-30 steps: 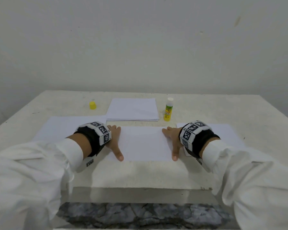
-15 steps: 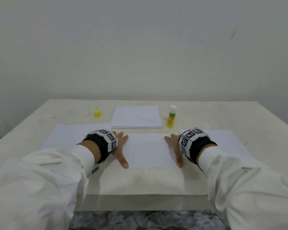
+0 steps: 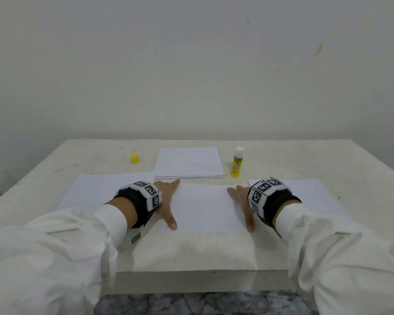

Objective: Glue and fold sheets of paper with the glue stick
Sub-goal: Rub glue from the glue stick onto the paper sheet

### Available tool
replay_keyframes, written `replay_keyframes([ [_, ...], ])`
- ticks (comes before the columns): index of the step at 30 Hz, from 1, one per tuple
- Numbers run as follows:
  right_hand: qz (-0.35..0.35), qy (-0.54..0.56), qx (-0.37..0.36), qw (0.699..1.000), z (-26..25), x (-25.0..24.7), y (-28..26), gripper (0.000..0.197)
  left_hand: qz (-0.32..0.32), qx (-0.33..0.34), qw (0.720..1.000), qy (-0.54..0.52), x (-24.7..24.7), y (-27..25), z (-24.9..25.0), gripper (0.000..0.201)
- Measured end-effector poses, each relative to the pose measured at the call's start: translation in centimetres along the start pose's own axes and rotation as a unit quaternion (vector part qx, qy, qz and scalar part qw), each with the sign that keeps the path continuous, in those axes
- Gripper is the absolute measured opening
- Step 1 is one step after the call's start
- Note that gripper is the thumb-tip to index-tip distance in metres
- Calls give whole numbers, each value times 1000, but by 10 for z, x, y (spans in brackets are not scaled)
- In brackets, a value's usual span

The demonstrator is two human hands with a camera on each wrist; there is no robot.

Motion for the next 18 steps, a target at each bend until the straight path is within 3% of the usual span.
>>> replay_keyframes([
  [3, -10, -14, -2, 1000, -1, -4, -17, 145, 23, 0, 989, -147, -4, -7, -1, 124],
  [6, -18, 26, -22, 999, -10, -7, -29, 130, 53, -1, 955, -293, -6, -7, -11, 93],
  [10, 21, 117, 4, 993, -8, -15, -33, 98, 76, 18, 942, -325, -16, -12, -23, 49],
  [14, 65, 237, -13, 969, -3, -37, -28, 56, 109, 31, 911, -396, -40, -17, -46, 44],
  [18, 92, 267, 11, 959, -14, -62, -19, 46, 149, 20, 899, -412, -66, -9, -64, 44],
])
Point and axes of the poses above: each hand's wrist, its own y-axis towards the middle knuckle, its own x-axis out of the palm, z = x × y, the point moved 8 cm from there along y, towards the middle knuckle, and after that the axes turned 11 degrees about -y, right-handed, at the moved point
